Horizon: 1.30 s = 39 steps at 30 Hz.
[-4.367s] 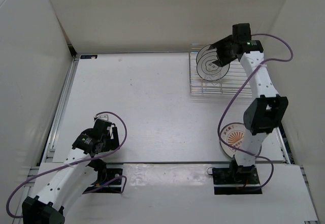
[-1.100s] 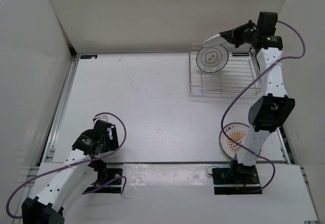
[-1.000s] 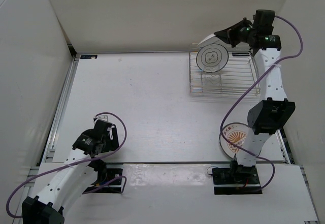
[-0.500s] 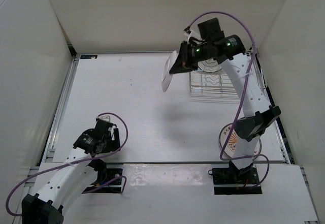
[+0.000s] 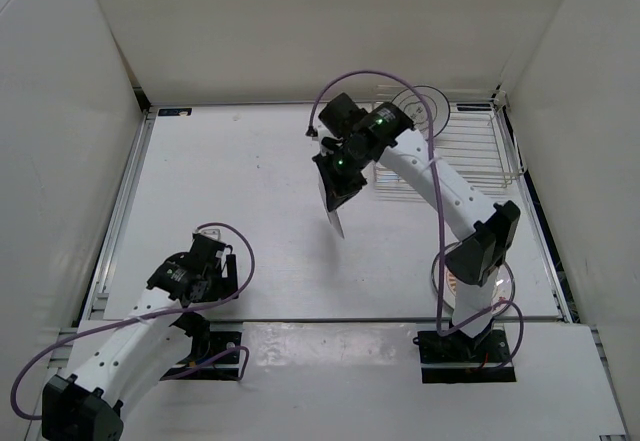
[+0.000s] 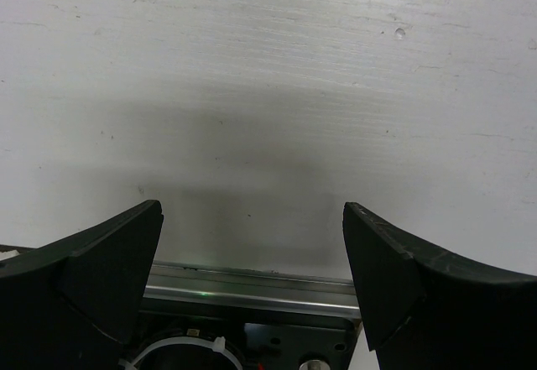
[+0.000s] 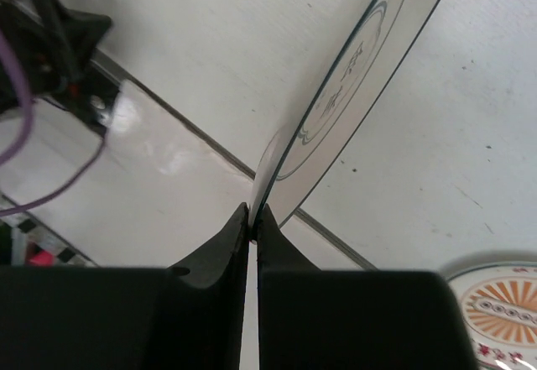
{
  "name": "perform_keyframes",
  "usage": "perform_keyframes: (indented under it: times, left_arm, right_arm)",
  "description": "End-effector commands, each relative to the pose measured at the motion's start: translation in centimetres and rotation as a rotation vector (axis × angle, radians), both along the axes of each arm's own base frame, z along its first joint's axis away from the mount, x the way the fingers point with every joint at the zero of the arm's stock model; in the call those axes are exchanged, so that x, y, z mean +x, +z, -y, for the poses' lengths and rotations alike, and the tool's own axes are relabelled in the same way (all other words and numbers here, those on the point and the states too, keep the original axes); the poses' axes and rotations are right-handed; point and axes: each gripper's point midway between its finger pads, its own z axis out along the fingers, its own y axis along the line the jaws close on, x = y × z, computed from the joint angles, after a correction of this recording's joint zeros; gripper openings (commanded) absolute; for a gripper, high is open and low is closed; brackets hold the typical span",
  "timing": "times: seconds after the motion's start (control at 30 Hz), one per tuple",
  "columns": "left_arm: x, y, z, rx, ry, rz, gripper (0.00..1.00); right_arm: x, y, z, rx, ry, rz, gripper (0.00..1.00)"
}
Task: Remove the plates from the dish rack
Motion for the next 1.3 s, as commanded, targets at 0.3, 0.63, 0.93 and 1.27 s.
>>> perform_keyframes:
  times: [0.3, 0.63, 0.93, 1.27]
  left_arm:
    - [0.3, -0.2, 0.6, -0.015, -0.022, -0.006, 1.00]
    - [0.4, -0.5, 0.6, -0.019, -0.026, 0.003, 1.00]
    - [0.3, -0.6, 0.6, -0.016, -0.026, -0.002, 1.00]
    - [0.2, -0.6, 0.6, -0.018, -0.025, -0.004, 1.00]
  right_arm:
    - [-4.7, -6.0, 7.6, -0.546, 0.049, -0.071, 0.00]
    - [-6.5, -9.9, 12.1, -0.821, 0.054, -0.185, 0.00]
    - [-6.3, -12.5, 14.7, -1.023, 0.042, -0.199, 0.00]
    - [-5.9, -15.6, 14.9, -1.106, 0.067, -0.305, 0.13]
